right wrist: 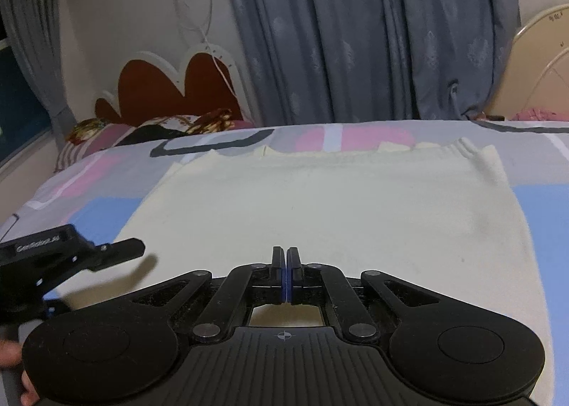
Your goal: Fold small clothes
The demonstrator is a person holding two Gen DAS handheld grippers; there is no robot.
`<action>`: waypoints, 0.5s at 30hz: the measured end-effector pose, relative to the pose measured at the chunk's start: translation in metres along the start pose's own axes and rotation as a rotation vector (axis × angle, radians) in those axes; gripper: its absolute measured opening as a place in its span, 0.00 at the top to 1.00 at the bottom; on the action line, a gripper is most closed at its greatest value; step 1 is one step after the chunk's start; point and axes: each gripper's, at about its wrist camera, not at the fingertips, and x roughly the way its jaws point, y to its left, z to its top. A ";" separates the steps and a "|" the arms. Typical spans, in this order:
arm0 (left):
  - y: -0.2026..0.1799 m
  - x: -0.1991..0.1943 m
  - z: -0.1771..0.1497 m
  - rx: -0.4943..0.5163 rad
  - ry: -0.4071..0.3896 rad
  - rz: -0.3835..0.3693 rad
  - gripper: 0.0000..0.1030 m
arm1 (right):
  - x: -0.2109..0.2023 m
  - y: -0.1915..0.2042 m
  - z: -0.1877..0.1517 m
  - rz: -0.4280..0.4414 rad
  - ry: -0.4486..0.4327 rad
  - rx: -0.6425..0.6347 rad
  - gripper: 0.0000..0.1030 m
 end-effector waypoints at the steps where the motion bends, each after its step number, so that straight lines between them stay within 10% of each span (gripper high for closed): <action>1: 0.004 -0.001 -0.002 -0.035 0.017 0.000 0.89 | 0.002 -0.001 0.001 -0.001 0.001 0.003 1.00; 10: 0.013 -0.001 -0.002 -0.104 -0.044 -0.032 0.75 | 0.014 -0.008 0.003 0.018 -0.002 0.003 1.00; 15: 0.010 0.009 0.000 -0.048 -0.042 0.025 0.90 | 0.028 -0.011 -0.006 -0.005 0.026 -0.024 1.00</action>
